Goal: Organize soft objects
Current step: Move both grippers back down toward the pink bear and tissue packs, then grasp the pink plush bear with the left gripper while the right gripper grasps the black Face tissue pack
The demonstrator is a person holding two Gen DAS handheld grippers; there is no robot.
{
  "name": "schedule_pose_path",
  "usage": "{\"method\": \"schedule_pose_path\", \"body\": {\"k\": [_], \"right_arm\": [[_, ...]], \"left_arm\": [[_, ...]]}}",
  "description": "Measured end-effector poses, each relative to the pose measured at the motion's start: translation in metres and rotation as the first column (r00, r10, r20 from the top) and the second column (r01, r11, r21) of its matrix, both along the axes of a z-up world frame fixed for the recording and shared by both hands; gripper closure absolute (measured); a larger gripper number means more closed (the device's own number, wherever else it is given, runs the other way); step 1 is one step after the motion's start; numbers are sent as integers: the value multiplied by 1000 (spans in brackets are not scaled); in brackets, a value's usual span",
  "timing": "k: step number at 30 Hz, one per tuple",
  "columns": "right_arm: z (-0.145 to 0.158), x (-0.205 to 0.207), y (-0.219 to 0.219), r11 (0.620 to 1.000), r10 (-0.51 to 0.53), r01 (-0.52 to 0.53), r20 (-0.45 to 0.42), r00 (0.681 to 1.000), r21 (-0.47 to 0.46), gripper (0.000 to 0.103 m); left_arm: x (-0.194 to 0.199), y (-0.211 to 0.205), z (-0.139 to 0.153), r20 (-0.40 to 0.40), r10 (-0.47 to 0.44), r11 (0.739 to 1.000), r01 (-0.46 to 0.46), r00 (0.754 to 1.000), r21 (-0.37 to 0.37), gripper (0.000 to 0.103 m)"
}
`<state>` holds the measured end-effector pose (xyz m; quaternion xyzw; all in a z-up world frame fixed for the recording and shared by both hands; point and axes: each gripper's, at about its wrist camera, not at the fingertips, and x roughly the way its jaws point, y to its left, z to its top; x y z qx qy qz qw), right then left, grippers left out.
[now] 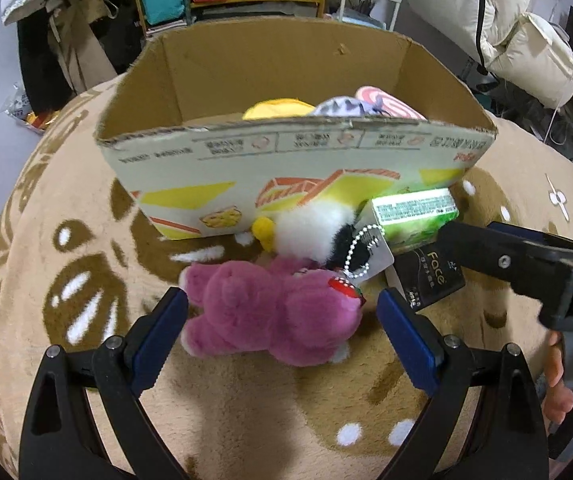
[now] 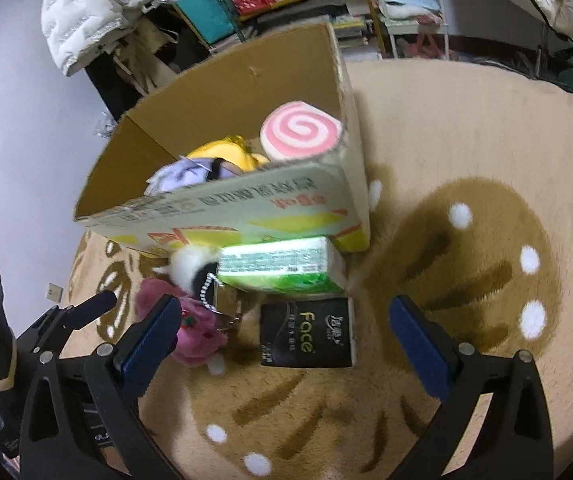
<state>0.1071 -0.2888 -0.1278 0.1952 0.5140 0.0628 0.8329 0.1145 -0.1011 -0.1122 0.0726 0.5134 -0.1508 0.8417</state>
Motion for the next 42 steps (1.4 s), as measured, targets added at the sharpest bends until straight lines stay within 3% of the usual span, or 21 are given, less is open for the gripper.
{"method": "schedule_pose_path", "body": {"k": [19, 23, 42], "right_arm": [[-32, 16, 2, 1000, 2, -2, -123, 992, -5, 0], [-37, 18, 2, 1000, 4, -6, -148, 989, -9, 0], [-44, 21, 12, 998, 21, -32, -176, 984, -59, 0]], "left_arm": [[13, -25, -31, -56, -19, 995, 24, 998, 97, 8], [13, -28, -34, -45, -15, 993, 21, 999, 118, 3], [13, -38, -57, -57, -31, 987, 39, 998, 154, 0]]}}
